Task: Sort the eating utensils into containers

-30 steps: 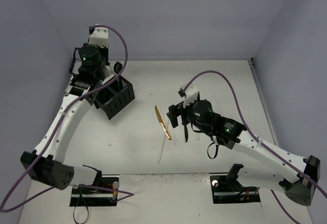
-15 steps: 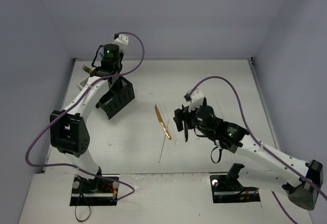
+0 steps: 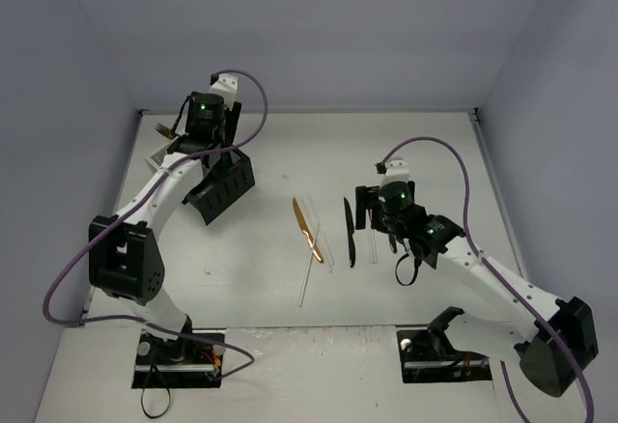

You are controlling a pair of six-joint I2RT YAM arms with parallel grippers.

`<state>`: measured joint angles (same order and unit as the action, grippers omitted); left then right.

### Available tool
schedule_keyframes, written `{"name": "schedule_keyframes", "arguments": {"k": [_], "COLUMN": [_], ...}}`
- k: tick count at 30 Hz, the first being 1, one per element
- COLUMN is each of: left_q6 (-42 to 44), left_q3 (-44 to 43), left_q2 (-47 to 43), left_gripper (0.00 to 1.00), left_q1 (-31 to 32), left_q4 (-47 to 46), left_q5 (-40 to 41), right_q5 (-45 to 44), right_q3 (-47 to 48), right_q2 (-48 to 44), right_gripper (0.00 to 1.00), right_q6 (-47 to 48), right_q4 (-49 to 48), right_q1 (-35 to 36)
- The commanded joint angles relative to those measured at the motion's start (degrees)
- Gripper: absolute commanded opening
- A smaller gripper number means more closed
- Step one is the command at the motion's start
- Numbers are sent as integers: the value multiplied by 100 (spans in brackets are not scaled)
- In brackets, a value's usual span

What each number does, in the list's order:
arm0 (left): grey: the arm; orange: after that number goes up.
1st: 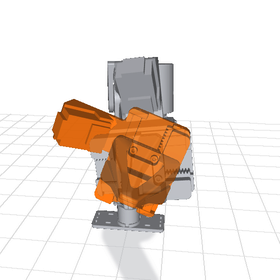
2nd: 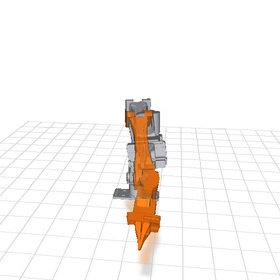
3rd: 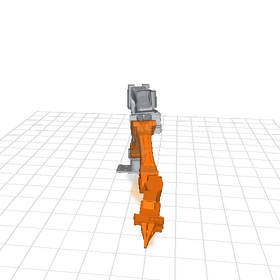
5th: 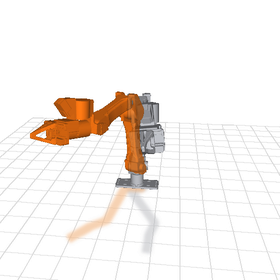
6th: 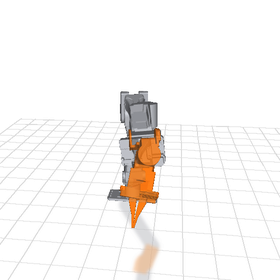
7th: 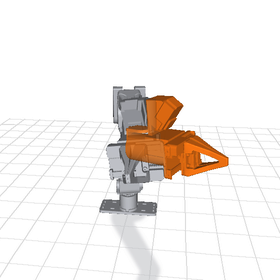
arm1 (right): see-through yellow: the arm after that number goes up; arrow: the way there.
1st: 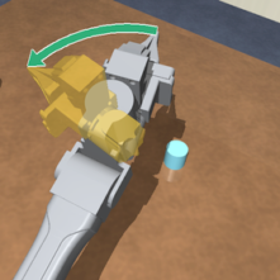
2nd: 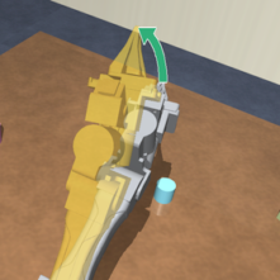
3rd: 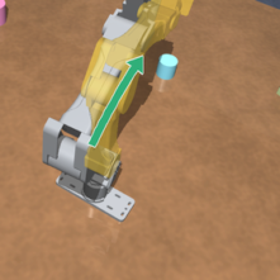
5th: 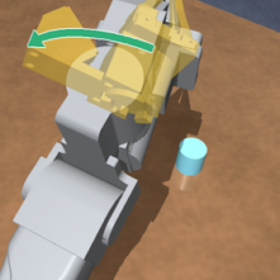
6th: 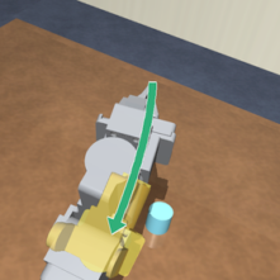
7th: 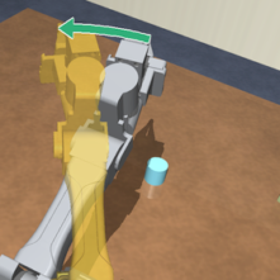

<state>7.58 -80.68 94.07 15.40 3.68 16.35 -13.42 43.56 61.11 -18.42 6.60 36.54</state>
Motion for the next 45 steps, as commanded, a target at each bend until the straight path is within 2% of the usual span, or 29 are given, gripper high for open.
{"name": "schedule_keyframes", "arguments": {"k": [1,5,9,15,24,37,43,45], "left_q6": [-632,-1480,-1952,-2048,-2049,-2094,-2049,-2016], "left_q3": [-338,-292,263,1158,2152,3121,3129,3122], "left_q2": [-1006,-1576,-2234,-3499,-4710,-5127,-5126,-5119], "left_gripper": [67,71,71,71,74,74,74,74], "left_q1": [-11,-11,-11,-2,-2,-11,-11,-19], "left_q4": [528,1513,1905,2140,2304,1968,1962,1990], "left_q5": [-100,-504,-1379,-2026,-2155,-1961,-1960,-1931], "right_q5": [-154,-108,270,576,727,578,560,546], "right_q3": [180,232,338,515,496,591,733,754], "right_q2": [663,1214,1684,2173,2596,3123,3417,3520], "right_gripper": [76,73,68,61,59,52,45,39], "right_q6": [-564,-714,-604,-415,-390,-390,-381,-388], "right_q4": [424,509,536,571,571,562,544,536], "right_q1": [-395,-741,-1289,-1713,-1975,-1967,-1975,-1967]}}
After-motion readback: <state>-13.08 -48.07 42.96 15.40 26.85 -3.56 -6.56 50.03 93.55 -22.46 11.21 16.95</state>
